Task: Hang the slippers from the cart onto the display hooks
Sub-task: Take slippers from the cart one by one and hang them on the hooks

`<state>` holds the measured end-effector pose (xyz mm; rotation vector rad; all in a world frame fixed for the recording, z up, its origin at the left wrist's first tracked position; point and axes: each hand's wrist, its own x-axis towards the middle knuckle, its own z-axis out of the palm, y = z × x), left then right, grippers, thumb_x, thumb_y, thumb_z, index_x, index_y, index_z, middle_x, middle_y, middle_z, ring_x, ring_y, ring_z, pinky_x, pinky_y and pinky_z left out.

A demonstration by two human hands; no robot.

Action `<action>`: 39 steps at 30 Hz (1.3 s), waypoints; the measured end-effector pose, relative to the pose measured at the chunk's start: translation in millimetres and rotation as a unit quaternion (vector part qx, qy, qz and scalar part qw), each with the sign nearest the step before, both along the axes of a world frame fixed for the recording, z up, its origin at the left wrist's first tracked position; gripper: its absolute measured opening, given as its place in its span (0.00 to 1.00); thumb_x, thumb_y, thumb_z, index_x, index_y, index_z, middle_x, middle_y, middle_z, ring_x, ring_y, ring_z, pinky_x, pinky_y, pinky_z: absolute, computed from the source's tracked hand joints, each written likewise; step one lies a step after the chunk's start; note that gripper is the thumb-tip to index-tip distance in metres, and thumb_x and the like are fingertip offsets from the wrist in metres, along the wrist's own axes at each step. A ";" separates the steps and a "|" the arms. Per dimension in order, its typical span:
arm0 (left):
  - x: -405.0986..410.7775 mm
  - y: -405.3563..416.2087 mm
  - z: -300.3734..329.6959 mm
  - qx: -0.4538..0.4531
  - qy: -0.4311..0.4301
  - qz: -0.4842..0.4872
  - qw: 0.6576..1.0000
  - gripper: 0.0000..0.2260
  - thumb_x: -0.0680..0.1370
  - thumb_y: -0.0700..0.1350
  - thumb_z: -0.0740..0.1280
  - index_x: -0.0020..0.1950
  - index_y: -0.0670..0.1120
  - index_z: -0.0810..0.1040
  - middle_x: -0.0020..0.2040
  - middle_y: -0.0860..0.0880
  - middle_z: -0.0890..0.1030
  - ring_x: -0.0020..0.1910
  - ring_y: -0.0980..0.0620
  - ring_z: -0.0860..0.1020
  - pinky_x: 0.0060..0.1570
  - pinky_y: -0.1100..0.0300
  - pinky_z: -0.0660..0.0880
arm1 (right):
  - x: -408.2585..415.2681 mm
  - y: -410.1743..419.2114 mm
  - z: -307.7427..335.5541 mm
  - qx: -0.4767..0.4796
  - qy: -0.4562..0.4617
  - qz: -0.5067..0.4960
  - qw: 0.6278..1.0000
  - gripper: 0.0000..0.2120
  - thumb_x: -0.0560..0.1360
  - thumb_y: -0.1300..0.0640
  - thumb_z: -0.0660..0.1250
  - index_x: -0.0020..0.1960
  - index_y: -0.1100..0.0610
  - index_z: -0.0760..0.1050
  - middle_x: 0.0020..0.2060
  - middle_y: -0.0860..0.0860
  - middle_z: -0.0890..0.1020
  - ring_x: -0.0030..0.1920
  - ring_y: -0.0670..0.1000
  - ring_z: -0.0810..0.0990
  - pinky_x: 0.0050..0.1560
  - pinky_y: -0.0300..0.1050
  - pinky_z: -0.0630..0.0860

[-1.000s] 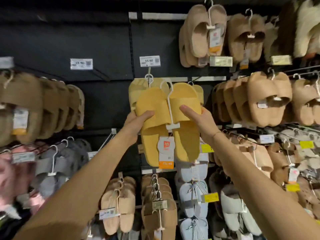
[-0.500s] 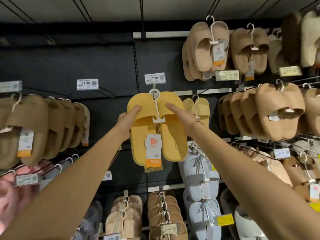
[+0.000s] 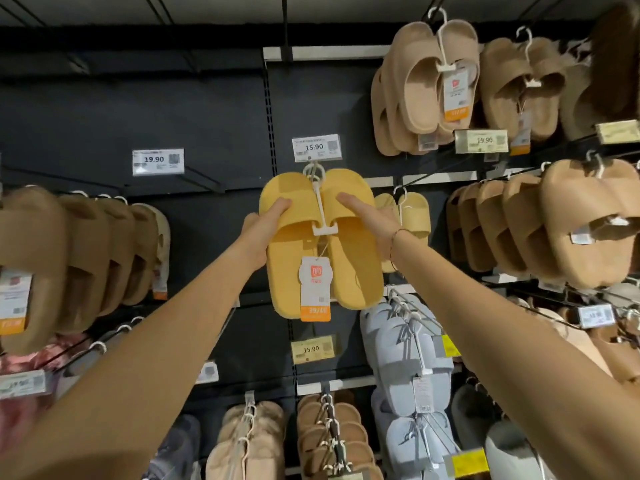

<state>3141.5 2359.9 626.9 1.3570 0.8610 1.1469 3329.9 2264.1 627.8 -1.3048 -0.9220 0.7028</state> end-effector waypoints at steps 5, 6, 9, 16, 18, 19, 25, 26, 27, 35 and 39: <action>8.4 29.9 -14.1 -0.016 -0.011 -0.015 1.000 0.38 0.72 0.60 0.75 0.75 0.48 0.64 0.61 0.43 0.79 0.55 0.42 0.81 0.41 0.50 0.79 | 9.9 29.5 -13.7 0.011 -0.008 -0.015 1.000 0.55 0.65 0.32 0.75 0.80 0.53 0.51 0.75 0.56 0.64 0.71 0.62 0.68 0.69 0.65 0.68; 9.3 34.6 -16.2 -0.016 -0.013 -0.017 1.000 0.38 0.71 0.61 0.75 0.75 0.48 0.64 0.61 0.43 0.79 0.55 0.42 0.82 0.42 0.49 0.80 | 10.0 31.6 -15.4 0.015 -0.009 -0.018 1.000 0.55 0.66 0.33 0.74 0.80 0.53 0.50 0.75 0.56 0.64 0.71 0.62 0.67 0.69 0.64 0.68; 11.6 46.0 -23.4 -0.006 -0.010 -0.018 1.000 0.38 0.71 0.62 0.74 0.75 0.48 0.64 0.61 0.44 0.79 0.56 0.43 0.81 0.45 0.49 0.79 | 11.6 39.3 -20.8 0.023 -0.019 -0.024 0.999 0.51 0.68 0.34 0.73 0.80 0.53 0.51 0.74 0.55 0.65 0.70 0.61 0.68 0.66 0.59 0.70; 10.1 37.7 -32.2 0.060 0.013 0.018 0.998 0.30 0.77 0.61 0.69 0.72 0.47 0.64 0.59 0.47 0.77 0.52 0.50 0.79 0.39 0.55 0.75 | 9.9 37.0 -28.6 0.056 -0.032 -0.035 0.997 0.51 0.66 0.31 0.73 0.78 0.53 0.54 0.70 0.54 0.69 0.67 0.58 0.72 0.66 0.62 0.71; 7.5 31.2 -32.6 0.087 0.011 0.026 0.996 0.29 0.78 0.60 0.70 0.70 0.47 0.64 0.60 0.48 0.76 0.53 0.52 0.78 0.40 0.57 0.75 | 8.1 33.0 -30.5 0.063 -0.038 -0.039 0.997 0.51 0.63 0.28 0.73 0.76 0.53 0.59 0.68 0.52 0.73 0.64 0.57 0.74 0.65 0.62 0.73; 6.4 28.6 -33.1 0.103 0.013 0.035 0.994 0.28 0.77 0.60 0.70 0.69 0.47 0.65 0.60 0.48 0.76 0.54 0.52 0.78 0.41 0.57 0.75 | 8.1 30.9 -32.5 0.068 -0.040 -0.043 0.996 0.51 0.61 0.27 0.73 0.74 0.52 0.62 0.66 0.51 0.75 0.62 0.56 0.76 0.64 0.62 0.75; 8.9 5.3 -39.7 0.355 0.067 0.283 0.888 0.20 0.74 0.58 0.69 0.59 0.50 0.68 0.56 0.52 0.69 0.55 0.50 0.73 0.56 0.48 0.76 | 17.7 13.7 -49.6 0.090 -0.048 -0.076 0.992 0.29 0.74 0.30 0.62 0.62 0.52 0.70 0.55 0.46 0.78 0.54 0.48 0.77 0.53 0.46 0.71; 12.7 -4.7 -40.3 0.406 0.058 0.299 0.861 0.17 0.75 0.55 0.68 0.58 0.48 0.69 0.55 0.52 0.70 0.54 0.51 0.73 0.55 0.49 0.75 | 20.7 10.2 -53.3 0.083 -0.050 -0.089 0.991 0.29 0.75 0.28 0.58 0.62 0.51 0.70 0.55 0.48 0.77 0.54 0.51 0.76 0.55 0.48 0.70; 18.3 -16.6 -41.9 0.452 0.053 0.287 0.843 0.13 0.76 0.52 0.67 0.56 0.47 0.71 0.53 0.52 0.71 0.51 0.51 0.73 0.52 0.51 0.75 | 25.2 6.3 -57.6 0.067 -0.067 -0.112 0.989 0.31 0.73 0.27 0.54 0.61 0.51 0.71 0.56 0.51 0.78 0.56 0.55 0.76 0.59 0.51 0.70; 104.4 -105.4 -94.0 0.527 0.412 -0.035 0.742 0.08 0.78 0.51 0.64 0.47 0.47 0.76 0.43 0.49 0.80 0.44 0.44 0.79 0.39 0.51 0.75 | 66.5 -67.5 -108.4 -0.203 -0.474 -0.173 0.839 0.17 0.77 0.46 0.64 0.55 0.59 0.76 0.49 0.58 0.81 0.52 0.60 0.79 0.46 0.48 0.74; 149.5 -133.8 -141.3 0.486 0.555 -0.187 0.649 0.06 0.80 0.50 0.63 0.50 0.48 0.74 0.55 0.42 0.80 0.54 0.40 0.79 0.45 0.54 0.71 | 86.3 -133.0 -153.0 -0.371 -0.548 -0.147 0.735 0.22 0.73 0.40 0.64 0.60 0.54 0.72 0.54 0.56 0.80 0.53 0.59 0.79 0.49 0.49 0.75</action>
